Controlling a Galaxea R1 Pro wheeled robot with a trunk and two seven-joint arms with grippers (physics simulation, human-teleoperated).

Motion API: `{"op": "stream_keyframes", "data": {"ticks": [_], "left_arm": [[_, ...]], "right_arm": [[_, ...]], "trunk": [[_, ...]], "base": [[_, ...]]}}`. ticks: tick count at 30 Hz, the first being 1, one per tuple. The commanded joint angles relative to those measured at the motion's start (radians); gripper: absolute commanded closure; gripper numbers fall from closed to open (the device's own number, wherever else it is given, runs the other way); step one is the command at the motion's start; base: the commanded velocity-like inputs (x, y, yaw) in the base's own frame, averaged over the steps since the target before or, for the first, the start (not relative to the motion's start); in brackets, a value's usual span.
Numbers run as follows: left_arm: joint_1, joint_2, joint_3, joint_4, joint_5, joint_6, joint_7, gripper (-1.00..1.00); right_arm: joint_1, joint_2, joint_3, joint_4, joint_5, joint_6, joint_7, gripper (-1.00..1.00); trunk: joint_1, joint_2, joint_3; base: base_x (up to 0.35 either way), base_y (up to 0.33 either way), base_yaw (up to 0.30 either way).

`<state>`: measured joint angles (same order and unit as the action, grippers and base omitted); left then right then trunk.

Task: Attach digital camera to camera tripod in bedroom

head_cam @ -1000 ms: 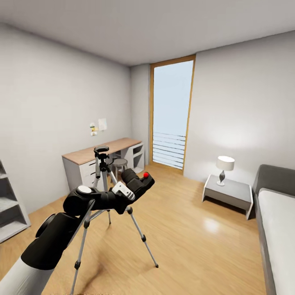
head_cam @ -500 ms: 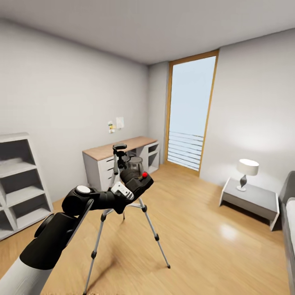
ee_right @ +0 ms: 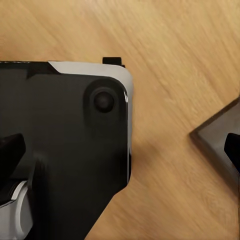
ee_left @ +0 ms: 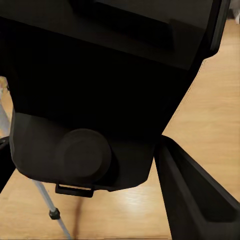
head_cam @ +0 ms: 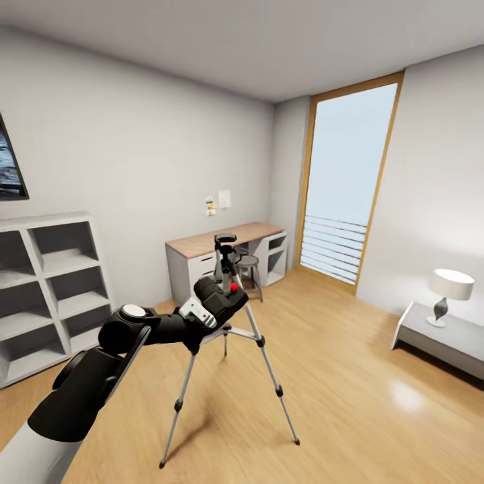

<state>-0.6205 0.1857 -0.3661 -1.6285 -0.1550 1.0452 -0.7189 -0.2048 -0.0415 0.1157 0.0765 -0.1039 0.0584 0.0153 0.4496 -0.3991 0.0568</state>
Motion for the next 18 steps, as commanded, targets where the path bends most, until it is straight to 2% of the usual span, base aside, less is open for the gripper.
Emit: {"op": "stream_keyframes", "data": {"ticks": [1,18], "left_arm": [[-0.001,0.001,-0.001,-0.001,-0.009,0.002,-0.011,1.00],[-0.001,0.008,-0.001,-0.001,-0.009,0.002,-0.011,1.00]], "right_arm": [[-0.001,0.000,0.009,0.001,-0.010,0.001,0.002,-1.00],[-0.001,0.000,0.009,0.001,-0.010,0.001,0.003,-1.00]], "trunk": [[0.000,-0.001,-0.001],[0.000,-0.001,-0.020]], "base": [[0.000,0.000,0.265],[0.000,0.000,0.198]]}}
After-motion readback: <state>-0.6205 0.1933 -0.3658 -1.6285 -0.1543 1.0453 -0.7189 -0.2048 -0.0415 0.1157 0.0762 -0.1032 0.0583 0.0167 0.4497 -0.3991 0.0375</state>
